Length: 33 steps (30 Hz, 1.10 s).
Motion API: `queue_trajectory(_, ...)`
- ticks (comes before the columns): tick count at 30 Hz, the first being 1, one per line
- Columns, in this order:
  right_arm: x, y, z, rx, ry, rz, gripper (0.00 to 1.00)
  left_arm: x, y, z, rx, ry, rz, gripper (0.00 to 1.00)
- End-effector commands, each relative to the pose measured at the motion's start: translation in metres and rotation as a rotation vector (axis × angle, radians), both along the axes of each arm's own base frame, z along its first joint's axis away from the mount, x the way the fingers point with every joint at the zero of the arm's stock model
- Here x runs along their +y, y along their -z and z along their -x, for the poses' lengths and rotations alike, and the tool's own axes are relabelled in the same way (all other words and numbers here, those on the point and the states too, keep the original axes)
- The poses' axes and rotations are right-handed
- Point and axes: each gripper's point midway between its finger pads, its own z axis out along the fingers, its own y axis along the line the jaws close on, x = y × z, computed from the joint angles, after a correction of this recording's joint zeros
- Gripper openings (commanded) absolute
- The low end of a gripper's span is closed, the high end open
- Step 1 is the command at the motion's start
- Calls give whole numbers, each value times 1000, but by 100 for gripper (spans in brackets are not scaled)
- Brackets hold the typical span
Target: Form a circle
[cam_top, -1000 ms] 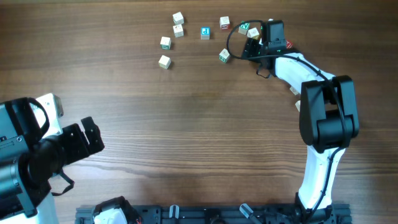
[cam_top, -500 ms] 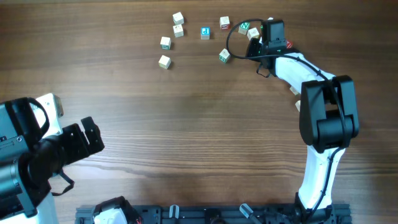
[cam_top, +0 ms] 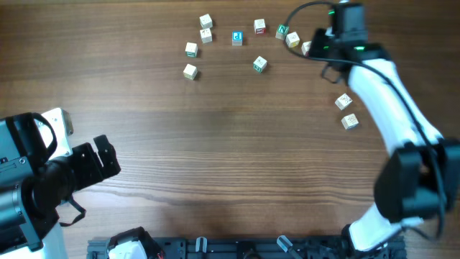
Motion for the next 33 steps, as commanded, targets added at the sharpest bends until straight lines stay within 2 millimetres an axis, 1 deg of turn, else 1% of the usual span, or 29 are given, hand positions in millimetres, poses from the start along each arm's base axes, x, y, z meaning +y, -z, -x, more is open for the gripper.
queue_trajectory(1,-51,-19,33,64,125,11,28,2,0,2,-2,-20,-5,100)
queue_trajectory(3,-72,-8,51,145,171,13,28,2,0,2,-2,-20,-5,100)
queue_trajectory(6,-106,16,81,270,255,7,28,2,0,2,-2,-20,-5,100)
queue_trajectory(8,-119,29,90,308,282,4,28,3,0,2,-3,-20,-5,100)
queue_trajectory(9,-122,34,93,318,284,6,28,2,0,2,-2,-20,-5,100)
queue_trajectory(11,-125,45,96,337,219,48,28,3,0,2,-2,-21,-5,100)
queue_trajectory(13,-124,62,99,357,96,119,28,3,0,2,-2,-20,-5,100)
queue_trajectory(17,-122,93,104,355,0,172,31,2,0,2,-2,-20,-5,100)
queue_trajectory(20,-124,111,106,332,-13,201,31,2,0,2,-2,-20,-5,100)
queue_trajectory(25,-125,117,95,269,-119,290,32,2,0,2,-2,-20,-5,100)
queue_trajectory(26,-126,118,94,264,-152,316,34,2,0,2,-2,-20,-5,100)
queue_trajectory(29,-126,121,95,265,-216,362,35,2,0,2,-2,-20,-5,100)
queue_trajectory(33,-127,131,97,290,-217,350,35,2,0,2,-2,-20,-5,100)
